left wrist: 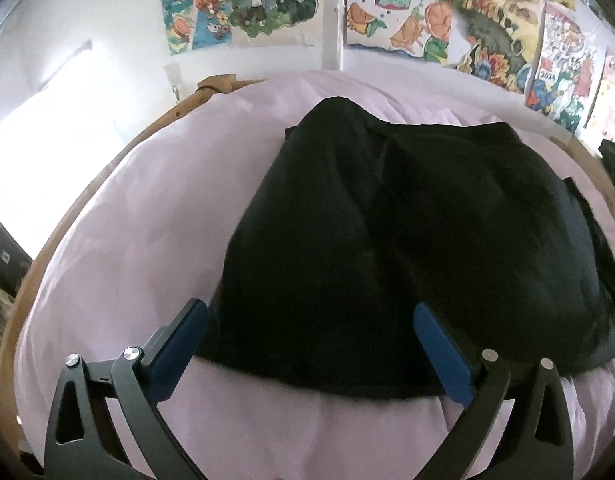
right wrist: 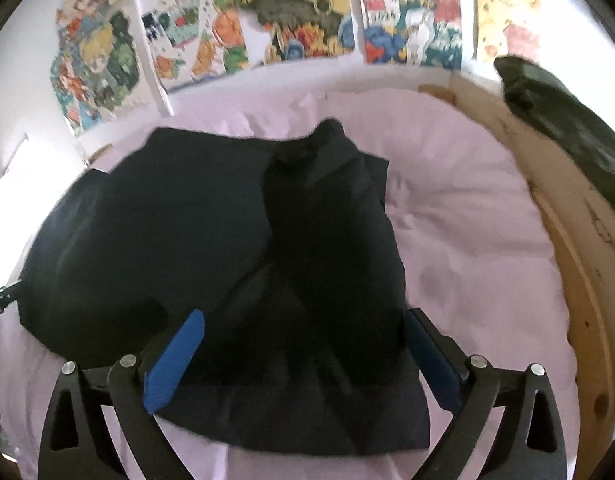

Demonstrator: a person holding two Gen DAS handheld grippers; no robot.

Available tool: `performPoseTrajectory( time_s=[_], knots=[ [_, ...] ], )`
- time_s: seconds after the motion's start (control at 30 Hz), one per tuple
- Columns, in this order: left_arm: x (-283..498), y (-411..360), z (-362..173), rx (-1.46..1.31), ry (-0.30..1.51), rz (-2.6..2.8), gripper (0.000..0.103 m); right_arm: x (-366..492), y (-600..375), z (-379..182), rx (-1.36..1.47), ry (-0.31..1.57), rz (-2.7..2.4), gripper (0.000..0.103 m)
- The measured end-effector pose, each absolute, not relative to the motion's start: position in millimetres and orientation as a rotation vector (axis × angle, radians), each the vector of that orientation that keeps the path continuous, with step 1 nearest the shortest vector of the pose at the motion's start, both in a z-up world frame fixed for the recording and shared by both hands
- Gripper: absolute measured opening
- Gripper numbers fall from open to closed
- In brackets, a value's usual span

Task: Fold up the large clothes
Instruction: 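Open both tools and pull them back from the black jacket bundle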

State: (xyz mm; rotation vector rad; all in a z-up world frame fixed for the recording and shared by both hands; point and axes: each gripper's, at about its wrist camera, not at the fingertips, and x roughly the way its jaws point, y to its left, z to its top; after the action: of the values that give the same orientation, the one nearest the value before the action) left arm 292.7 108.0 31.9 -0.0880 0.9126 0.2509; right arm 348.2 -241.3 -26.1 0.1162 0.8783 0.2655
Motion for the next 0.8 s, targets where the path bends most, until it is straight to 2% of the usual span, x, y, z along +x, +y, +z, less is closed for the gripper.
performPoseTrajectory(
  time_s=[0.47, 0.8],
  knots=[
    [186.7, 47.3, 65.0, -0.034, 0.659, 0.154, 0.101, 261.7, -221.9, 5.3, 0.104, 0.648, 0.288, 0.103],
    [142.3, 41.9, 67.8, -0.064, 0.590, 0.148, 0.101, 196.7, -221.0, 25.3, 0.135, 0.512, 0.268, 0.103]
  ],
)
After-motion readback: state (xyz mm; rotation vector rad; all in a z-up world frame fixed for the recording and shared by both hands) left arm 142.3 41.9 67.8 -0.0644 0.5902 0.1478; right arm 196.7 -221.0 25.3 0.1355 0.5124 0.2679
